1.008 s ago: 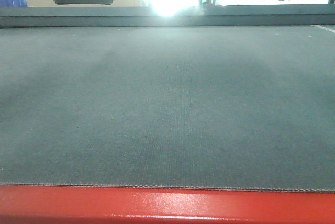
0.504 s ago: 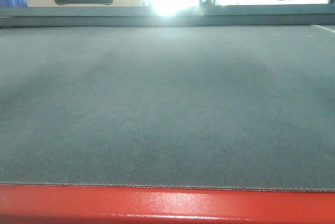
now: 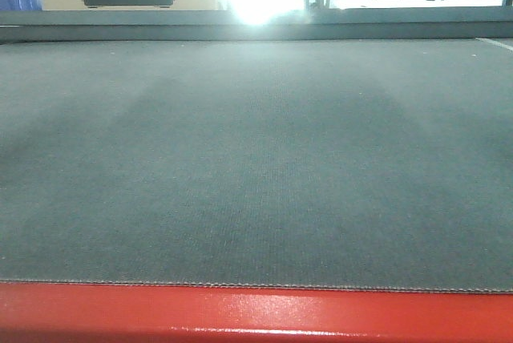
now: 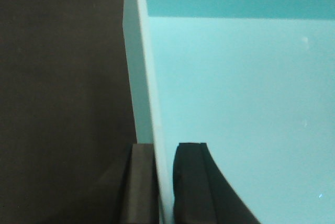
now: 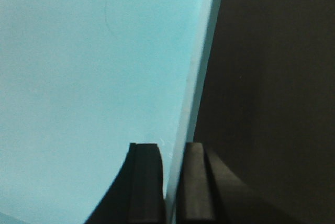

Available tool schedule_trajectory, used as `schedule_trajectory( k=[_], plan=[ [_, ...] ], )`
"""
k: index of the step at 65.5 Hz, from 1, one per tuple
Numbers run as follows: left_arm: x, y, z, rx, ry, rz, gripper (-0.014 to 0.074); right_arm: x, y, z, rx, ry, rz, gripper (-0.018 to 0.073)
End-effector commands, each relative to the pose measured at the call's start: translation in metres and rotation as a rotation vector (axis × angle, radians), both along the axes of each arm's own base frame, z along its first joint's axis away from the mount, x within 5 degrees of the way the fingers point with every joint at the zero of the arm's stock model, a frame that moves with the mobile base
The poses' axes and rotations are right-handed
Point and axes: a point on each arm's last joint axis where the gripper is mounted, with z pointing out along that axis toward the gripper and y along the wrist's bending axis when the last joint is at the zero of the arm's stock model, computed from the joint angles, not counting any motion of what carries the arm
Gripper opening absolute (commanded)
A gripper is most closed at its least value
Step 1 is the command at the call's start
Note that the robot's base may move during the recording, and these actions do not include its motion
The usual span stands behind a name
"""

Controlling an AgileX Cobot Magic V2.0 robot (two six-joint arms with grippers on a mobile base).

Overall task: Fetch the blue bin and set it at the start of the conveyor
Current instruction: 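Carry the teal bin over the grey conveyor belt on the red table, then lower the teal bin onto the near end of the grey belt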

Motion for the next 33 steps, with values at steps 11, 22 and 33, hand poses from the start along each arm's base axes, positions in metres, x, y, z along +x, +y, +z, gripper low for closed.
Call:
schedule_trajectory(
  k=[11, 22, 33],
  plan=[
    [0.008, 0.003, -0.076, 0.106, 0.182, 0.013, -0.0111, 0.011, -0.006, -0.051, -0.073, 0.067, -0.026, -0.0152],
    [0.012, 0.0, -0.123, 0.11, 0.177, -0.009, -0.0111, 0.02, -0.006, -0.101, -0.084, 0.144, -0.041, -0.0152],
    [0.014, -0.003, -0.151, 0.091, 0.127, -0.03, -0.0111, 0.033, -0.004, -0.137, -0.097, 0.221, -0.047, -0.0152]
  ],
)
